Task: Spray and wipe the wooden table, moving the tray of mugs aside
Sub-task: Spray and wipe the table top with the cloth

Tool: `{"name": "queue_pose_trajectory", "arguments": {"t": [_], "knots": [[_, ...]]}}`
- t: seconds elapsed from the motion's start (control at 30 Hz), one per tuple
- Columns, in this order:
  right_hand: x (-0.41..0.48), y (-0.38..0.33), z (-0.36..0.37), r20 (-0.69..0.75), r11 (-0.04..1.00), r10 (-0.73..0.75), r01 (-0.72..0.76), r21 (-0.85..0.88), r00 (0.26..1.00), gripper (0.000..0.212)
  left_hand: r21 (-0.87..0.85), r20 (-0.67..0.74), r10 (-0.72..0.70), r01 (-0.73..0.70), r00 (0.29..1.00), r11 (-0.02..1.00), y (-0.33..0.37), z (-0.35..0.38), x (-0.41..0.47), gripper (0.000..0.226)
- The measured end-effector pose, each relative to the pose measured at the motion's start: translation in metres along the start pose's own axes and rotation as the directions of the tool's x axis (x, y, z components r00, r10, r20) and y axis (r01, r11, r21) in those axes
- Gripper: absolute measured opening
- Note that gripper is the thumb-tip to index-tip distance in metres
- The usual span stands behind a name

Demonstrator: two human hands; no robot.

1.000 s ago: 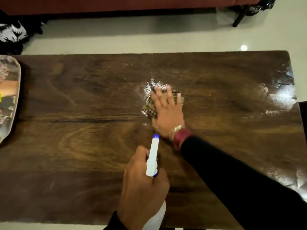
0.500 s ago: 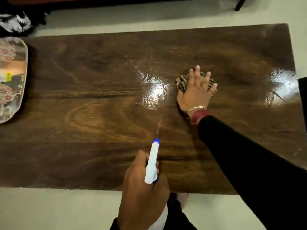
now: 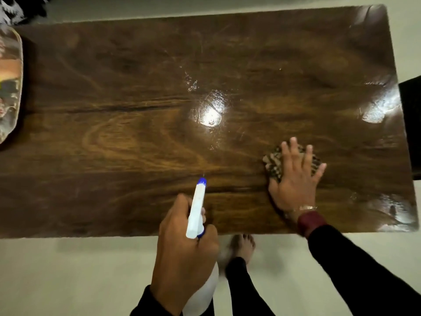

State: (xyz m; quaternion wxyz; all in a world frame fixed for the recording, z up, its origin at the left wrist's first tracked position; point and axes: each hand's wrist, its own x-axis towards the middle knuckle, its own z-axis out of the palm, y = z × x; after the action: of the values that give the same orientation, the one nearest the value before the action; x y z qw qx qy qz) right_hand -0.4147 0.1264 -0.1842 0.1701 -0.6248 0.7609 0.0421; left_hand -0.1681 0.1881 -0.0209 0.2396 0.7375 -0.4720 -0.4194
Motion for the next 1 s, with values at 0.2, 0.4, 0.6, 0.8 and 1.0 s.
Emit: {"name": "queue_pose_trajectory", "arguments": {"t": [0.2, 0.4, 0.6, 0.8, 1.0], "knots": [[-0.024, -0.092, 0.025, -0.099, 0.996, 0.079, -0.074, 0.05, 0.992, 0.095, 0.055, 0.075, 0.04, -0.045, 0.996, 0.997, -0.018, -0.011, -0.009, 0.018], [-0.115, -0.102, 0.071, -0.042, 0.954, -0.296, 0.292, -0.069, 0.954, 0.107, 0.078, 0.085, 0.019, -0.025, 0.996, 0.997, -0.037, -0.032, -0.013, 0.024], [-0.047, -0.075, 0.033, -0.032, 0.974, 0.216, -0.212, 0.08, 0.976, 0.091, 0.071, 0.083, -0.026, 0.02, 0.996, 0.997, -0.055, -0.06, -0.019, 0.016], [-0.03, -0.22, 0.044, -0.048, 0.999, -0.009, 0.011, 0.046, 0.999, 0.1, 0.123, 0.029, 0.01, -0.013, 1.0, 0.992, -0.075, -0.077, -0.021, 0.021], [-0.132, -0.266, 0.087, 0.05, 0.883, -0.446, 0.448, -0.138, 0.894, 0.089, 0.04, -0.109, 0.009, -0.004, 0.994, 0.999, -0.085, -0.091, -0.024, 0.035]]}}
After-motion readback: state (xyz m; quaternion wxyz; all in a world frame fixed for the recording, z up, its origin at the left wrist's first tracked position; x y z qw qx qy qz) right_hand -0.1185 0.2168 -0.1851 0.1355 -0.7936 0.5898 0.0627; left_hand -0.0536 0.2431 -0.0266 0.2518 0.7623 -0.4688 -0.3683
